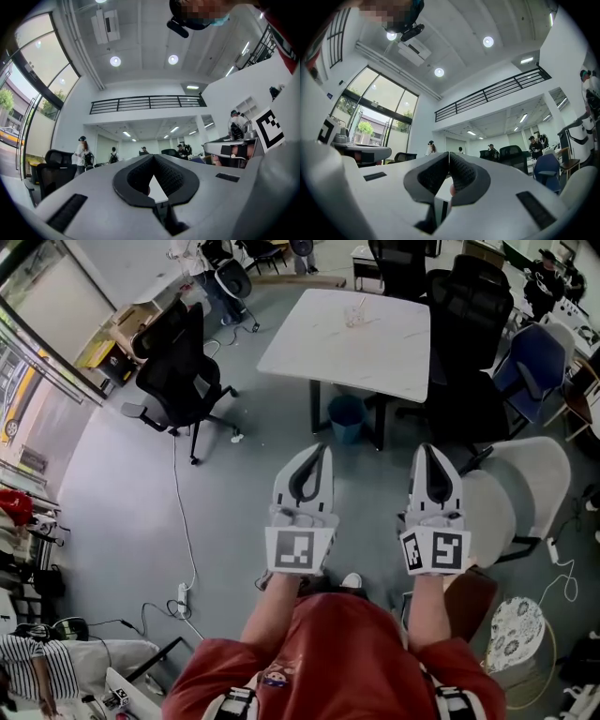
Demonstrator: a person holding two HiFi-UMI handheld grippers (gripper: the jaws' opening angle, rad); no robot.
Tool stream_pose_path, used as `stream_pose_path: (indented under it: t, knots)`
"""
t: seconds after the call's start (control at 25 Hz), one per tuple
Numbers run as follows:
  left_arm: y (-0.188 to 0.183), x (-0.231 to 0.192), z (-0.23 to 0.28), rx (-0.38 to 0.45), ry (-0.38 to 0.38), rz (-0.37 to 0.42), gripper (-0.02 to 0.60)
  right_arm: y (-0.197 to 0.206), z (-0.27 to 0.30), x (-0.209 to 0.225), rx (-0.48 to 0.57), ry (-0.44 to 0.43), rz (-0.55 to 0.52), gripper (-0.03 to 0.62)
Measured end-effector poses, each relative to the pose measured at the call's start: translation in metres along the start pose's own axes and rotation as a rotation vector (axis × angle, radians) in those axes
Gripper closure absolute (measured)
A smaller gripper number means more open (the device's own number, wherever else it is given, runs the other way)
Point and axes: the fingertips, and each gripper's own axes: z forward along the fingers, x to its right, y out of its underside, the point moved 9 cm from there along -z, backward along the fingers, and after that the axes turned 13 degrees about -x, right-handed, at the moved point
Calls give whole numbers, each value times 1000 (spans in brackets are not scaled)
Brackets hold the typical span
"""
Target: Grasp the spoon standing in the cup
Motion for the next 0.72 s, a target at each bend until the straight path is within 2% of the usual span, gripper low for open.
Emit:
stream_pose_path:
  t: [0.32, 0.48, 0.72]
  knots:
    - [-1, 29, -2, -8, 10, 29, 572, 11, -16, 18, 0, -2, 56, 577]
    - [-6, 33, -3, -4, 4, 46, 572, 8, -17, 21, 17, -5, 71, 577]
    - [-4, 27, 7, 21, -6, 27, 572, 6, -4, 22, 25, -8, 54, 577]
